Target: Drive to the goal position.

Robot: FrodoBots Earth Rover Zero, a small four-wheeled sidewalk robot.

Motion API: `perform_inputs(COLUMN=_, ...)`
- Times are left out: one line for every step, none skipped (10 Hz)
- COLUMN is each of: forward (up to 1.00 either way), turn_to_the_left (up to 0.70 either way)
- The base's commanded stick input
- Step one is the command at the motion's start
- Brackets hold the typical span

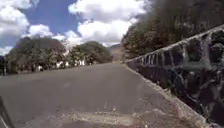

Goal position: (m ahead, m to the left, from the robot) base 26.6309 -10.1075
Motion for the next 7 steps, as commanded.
perform_inputs(forward=0.70, turn_to_the_left=0.00)
perform_inputs(forward=0.70, turn_to_the_left=0.00)
perform_inputs(forward=0.70, turn_to_the_left=0.00)
perform_inputs(forward=0.70, turn_to_the_left=0.00)
perform_inputs(forward=0.70, turn_to_the_left=0.00)
perform_inputs(forward=0.70, turn_to_the_left=0.00)
perform_inputs(forward=0.70, turn_to_the_left=0.00)
